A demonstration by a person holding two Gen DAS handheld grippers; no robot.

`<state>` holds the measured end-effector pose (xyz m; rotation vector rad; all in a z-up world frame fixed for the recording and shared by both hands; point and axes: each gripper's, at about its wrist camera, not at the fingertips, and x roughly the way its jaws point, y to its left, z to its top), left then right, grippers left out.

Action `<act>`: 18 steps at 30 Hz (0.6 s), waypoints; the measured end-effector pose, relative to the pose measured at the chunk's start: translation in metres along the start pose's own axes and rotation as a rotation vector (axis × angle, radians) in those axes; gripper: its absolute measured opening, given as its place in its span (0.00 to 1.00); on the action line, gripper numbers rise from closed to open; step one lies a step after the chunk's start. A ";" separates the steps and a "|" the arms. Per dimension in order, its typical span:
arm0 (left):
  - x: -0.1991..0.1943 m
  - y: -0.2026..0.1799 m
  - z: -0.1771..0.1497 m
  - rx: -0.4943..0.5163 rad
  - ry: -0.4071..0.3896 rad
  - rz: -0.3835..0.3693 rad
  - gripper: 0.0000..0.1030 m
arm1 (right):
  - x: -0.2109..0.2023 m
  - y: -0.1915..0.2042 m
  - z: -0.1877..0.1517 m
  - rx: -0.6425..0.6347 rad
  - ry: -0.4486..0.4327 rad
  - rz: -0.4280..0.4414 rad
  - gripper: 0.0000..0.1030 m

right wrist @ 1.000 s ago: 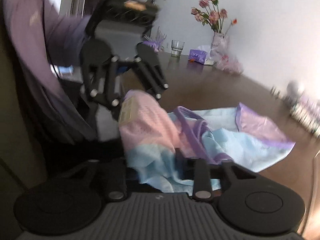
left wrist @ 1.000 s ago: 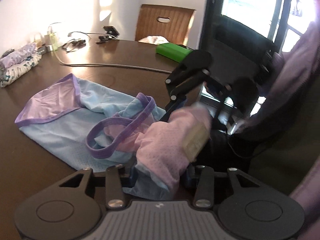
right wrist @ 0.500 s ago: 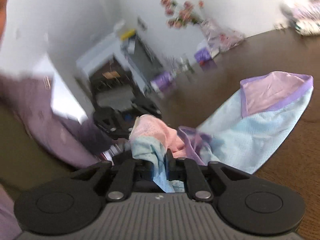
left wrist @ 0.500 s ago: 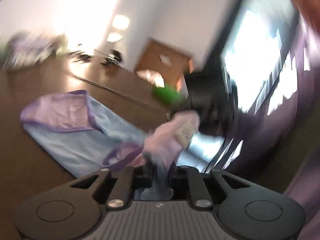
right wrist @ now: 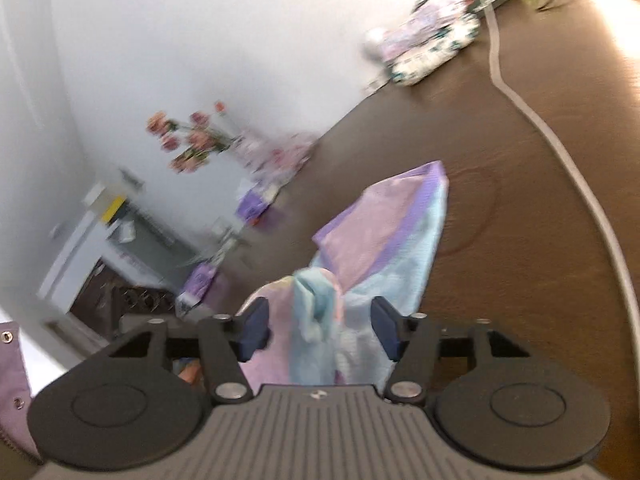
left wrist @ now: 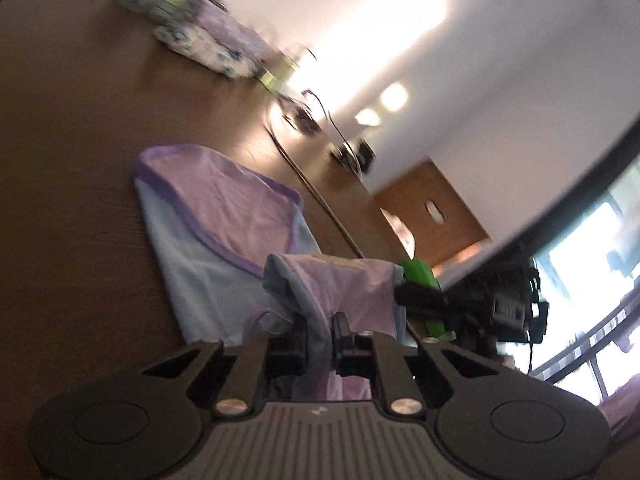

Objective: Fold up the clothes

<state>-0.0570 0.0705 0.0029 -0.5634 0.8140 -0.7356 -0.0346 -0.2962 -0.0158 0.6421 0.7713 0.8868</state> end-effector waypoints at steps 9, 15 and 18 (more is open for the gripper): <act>0.001 -0.011 -0.006 0.035 -0.057 0.148 0.17 | 0.037 0.030 0.000 -0.175 0.031 -0.299 0.14; -0.031 -0.036 -0.005 0.190 -0.181 0.172 0.57 | 0.022 0.056 -0.008 -0.335 -0.122 -0.338 0.33; -0.043 -0.048 0.001 0.237 -0.252 0.163 0.59 | 0.008 0.066 -0.009 -0.377 -0.201 -0.349 0.35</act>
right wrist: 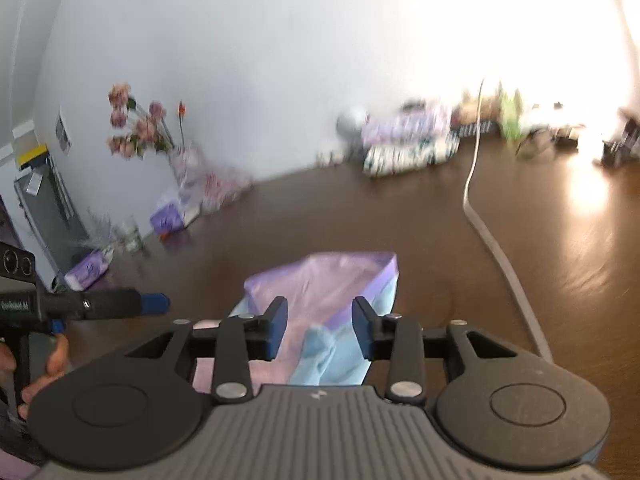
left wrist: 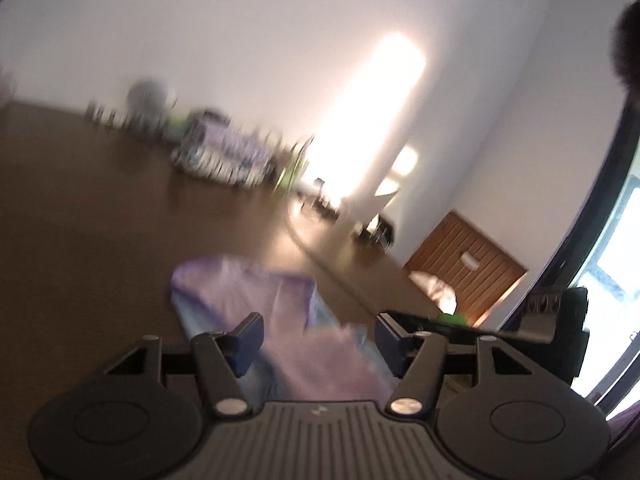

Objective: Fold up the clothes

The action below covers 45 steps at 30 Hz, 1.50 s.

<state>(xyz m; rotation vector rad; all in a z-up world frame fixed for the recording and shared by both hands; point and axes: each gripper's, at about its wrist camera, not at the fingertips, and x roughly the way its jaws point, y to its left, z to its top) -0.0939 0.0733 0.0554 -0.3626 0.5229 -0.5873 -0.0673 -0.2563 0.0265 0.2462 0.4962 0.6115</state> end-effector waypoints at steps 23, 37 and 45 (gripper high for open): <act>0.056 -0.016 -0.037 0.213 0.173 0.224 0.69 | 0.020 0.013 -0.032 -0.121 0.189 0.080 0.52; 0.058 0.033 -0.011 -0.141 0.176 0.060 0.61 | 0.032 -0.017 -0.008 0.035 0.142 0.107 0.52; 0.054 0.034 -0.015 -0.162 0.151 0.026 0.13 | 0.044 -0.013 -0.013 0.068 0.183 0.154 0.18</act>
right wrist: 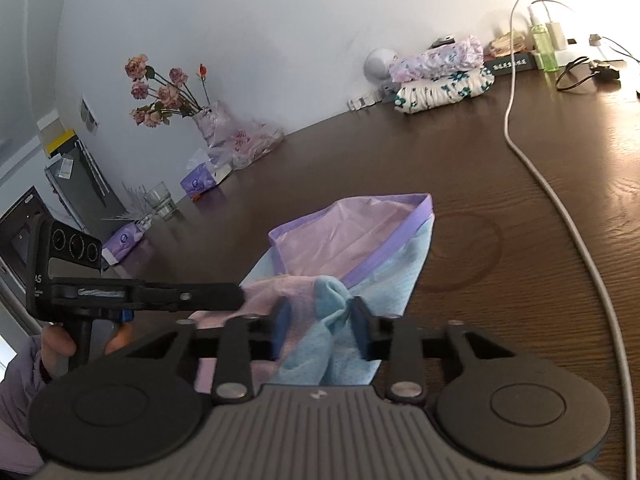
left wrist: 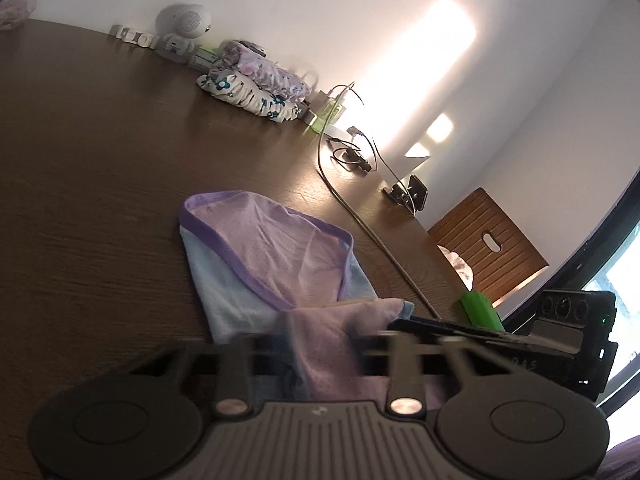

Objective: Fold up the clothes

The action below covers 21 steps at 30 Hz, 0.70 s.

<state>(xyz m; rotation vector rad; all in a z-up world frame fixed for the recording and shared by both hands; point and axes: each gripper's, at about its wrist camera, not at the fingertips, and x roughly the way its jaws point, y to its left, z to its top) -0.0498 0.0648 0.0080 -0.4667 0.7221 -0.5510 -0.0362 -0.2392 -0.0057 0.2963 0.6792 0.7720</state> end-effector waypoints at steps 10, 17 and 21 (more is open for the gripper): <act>0.000 -0.002 -0.006 -0.010 -0.038 0.043 0.13 | 0.012 0.007 0.002 0.009 -0.008 -0.098 0.31; -0.001 -0.019 -0.011 0.102 -0.048 0.115 0.20 | -0.021 0.038 0.018 -0.125 -0.126 -0.017 0.16; 0.004 -0.012 -0.014 0.074 -0.039 0.112 0.23 | 0.020 0.027 0.007 -0.069 0.028 -0.076 0.10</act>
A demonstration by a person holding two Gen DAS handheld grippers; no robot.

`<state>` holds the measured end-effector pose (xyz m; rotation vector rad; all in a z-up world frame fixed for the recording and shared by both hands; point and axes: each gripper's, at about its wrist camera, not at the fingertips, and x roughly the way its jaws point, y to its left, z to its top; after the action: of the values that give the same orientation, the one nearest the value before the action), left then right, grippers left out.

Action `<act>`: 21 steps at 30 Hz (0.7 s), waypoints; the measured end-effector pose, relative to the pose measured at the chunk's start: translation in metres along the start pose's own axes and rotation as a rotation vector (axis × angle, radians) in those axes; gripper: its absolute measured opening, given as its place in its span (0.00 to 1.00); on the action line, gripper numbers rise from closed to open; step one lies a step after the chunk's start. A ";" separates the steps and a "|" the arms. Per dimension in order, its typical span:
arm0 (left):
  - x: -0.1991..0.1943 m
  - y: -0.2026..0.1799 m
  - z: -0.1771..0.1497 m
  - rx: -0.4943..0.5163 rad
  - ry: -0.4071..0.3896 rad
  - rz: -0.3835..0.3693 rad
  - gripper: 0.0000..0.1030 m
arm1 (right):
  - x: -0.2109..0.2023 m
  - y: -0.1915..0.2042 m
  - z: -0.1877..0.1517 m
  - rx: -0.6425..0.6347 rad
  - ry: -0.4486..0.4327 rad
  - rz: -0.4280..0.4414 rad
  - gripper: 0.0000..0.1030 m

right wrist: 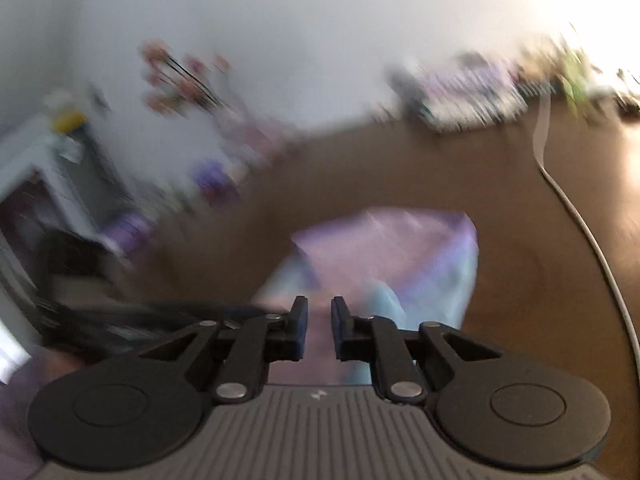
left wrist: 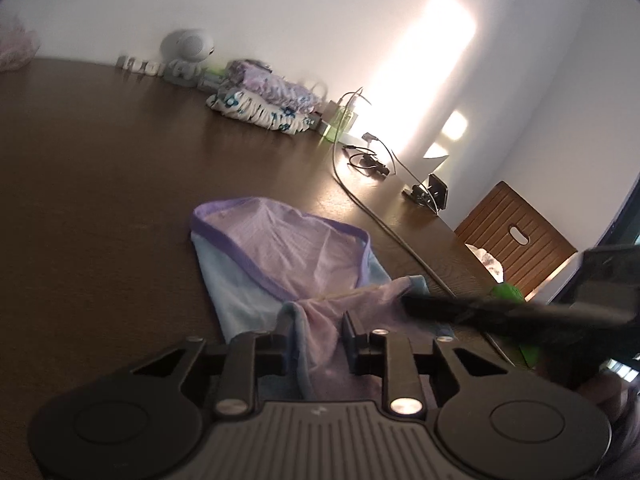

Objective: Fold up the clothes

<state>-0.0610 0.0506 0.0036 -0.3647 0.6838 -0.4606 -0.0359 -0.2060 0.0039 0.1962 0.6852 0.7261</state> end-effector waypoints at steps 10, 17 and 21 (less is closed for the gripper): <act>-0.005 0.000 0.001 0.010 -0.024 0.022 0.31 | -0.024 -0.018 -0.008 0.046 -0.112 -0.145 0.09; -0.045 -0.028 0.008 0.147 -0.118 -0.102 0.33 | -0.041 0.004 -0.014 -0.048 -0.100 0.017 0.10; -0.042 -0.051 -0.013 0.295 -0.032 -0.165 0.32 | -0.043 0.008 -0.025 -0.087 -0.019 0.034 0.18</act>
<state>-0.1127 0.0276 0.0396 -0.1493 0.5462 -0.7012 -0.0796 -0.2304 0.0098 0.1348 0.6322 0.7842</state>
